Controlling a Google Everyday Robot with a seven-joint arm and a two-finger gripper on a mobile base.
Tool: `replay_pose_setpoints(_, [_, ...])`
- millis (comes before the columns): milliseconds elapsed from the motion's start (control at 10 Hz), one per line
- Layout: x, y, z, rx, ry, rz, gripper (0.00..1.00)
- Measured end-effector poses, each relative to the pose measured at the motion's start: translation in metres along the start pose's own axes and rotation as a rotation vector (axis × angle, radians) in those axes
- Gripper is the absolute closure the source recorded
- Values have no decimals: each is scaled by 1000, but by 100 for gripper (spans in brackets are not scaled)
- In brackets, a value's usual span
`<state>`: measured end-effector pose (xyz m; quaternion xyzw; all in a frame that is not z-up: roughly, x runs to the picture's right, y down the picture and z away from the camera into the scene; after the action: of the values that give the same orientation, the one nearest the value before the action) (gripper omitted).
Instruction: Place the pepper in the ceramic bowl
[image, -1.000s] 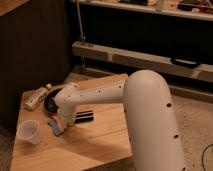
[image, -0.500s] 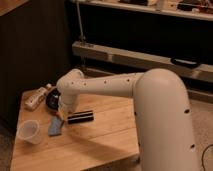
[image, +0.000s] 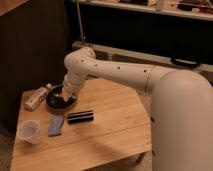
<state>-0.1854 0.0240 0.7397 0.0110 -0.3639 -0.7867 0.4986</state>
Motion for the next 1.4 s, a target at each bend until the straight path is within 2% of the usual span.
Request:
replay_pose_setpoints(200, [3, 5, 2, 18, 9, 15, 67])
replay_pose_setpoints(300, [3, 11, 10, 37, 13, 27, 67])
replay_pose_setpoints(400, [-1, 28, 39, 102, 13, 59, 59])
replay_pose_setpoints(500, [-3, 35, 58, 137, 8, 74, 49])
replay_pose_setpoints(600, [-2, 40, 73, 168, 5, 87, 38])
replay_pose_setpoints(800, [2, 43, 88, 224, 21, 111, 28])
replay_pose_setpoints(1000, [2, 42, 90, 252, 32, 120, 28])
replay_pose_setpoints(1400, [5, 31, 91, 261, 46, 104, 28])
